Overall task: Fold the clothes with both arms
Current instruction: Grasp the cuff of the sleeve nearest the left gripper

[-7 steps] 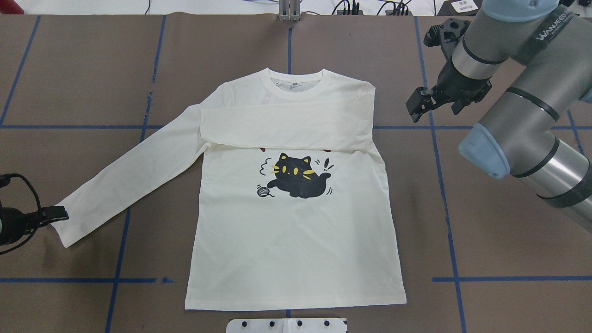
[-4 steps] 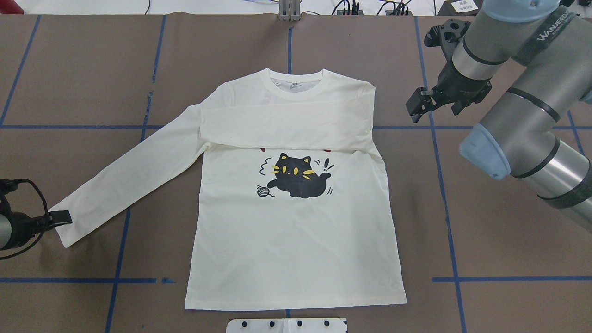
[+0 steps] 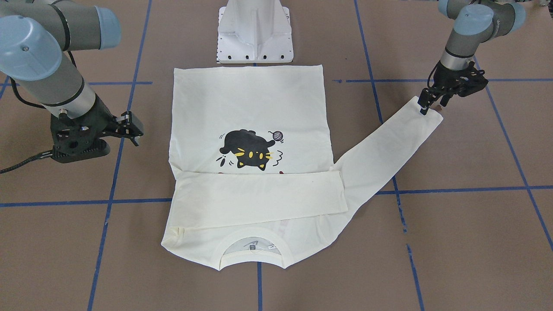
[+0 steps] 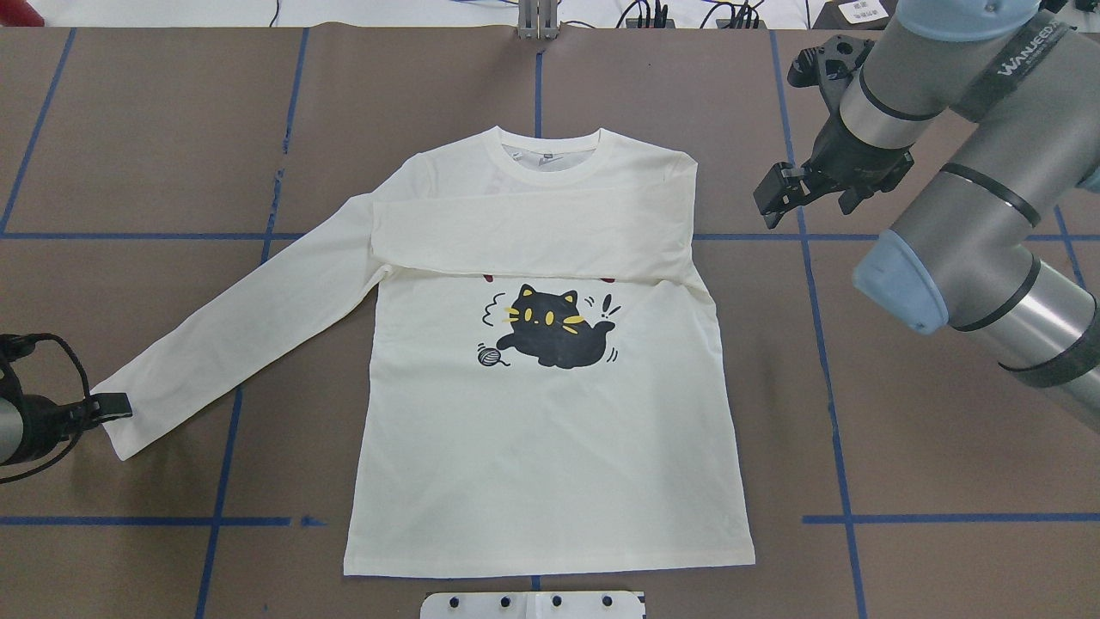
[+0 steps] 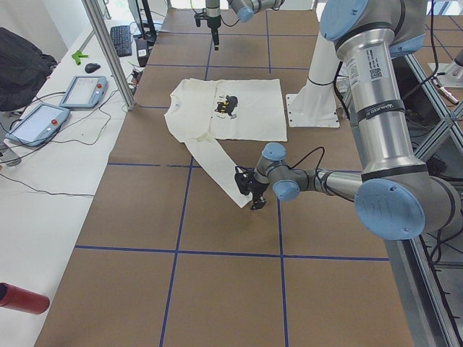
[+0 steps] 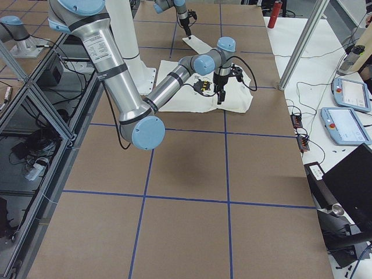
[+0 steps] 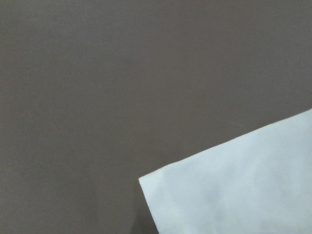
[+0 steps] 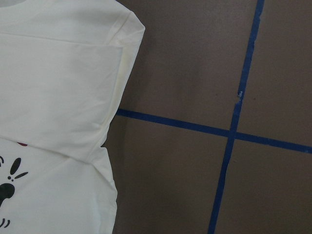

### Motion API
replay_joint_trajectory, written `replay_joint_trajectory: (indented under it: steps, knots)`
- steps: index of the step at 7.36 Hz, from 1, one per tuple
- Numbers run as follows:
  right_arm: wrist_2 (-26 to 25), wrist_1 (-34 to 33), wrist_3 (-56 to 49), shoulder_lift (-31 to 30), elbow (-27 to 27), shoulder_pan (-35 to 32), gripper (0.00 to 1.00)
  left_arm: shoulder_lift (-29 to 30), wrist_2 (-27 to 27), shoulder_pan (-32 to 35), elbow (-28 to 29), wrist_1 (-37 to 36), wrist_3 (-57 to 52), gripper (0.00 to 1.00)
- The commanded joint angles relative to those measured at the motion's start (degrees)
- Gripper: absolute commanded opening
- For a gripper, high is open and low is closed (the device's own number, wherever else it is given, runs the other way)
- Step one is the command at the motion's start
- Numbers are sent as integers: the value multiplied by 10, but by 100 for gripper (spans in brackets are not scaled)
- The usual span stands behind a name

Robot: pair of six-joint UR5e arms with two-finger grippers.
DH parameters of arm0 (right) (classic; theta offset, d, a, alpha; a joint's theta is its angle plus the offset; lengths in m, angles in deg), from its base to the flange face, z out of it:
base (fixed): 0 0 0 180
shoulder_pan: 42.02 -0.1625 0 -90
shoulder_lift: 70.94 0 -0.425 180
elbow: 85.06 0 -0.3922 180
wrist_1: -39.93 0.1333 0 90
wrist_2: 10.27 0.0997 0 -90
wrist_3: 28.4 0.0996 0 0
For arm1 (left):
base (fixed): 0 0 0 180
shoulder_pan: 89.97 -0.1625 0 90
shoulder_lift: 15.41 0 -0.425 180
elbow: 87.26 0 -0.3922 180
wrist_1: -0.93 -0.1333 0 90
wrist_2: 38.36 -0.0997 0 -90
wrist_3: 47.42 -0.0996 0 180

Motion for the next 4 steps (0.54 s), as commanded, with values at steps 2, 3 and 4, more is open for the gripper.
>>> replay_joint_trajectory:
  steps: [2,3,4]
  knots:
    - [2,0,0,1,0,-2,100,1,1,-1,-1,0,6,37]
    - [2,0,0,1,-1,-2,100,2,1,0,-2,0,9,26]
    - [3,0,0,1,-3,-2,100,2,1,0,-3,0,9,16]
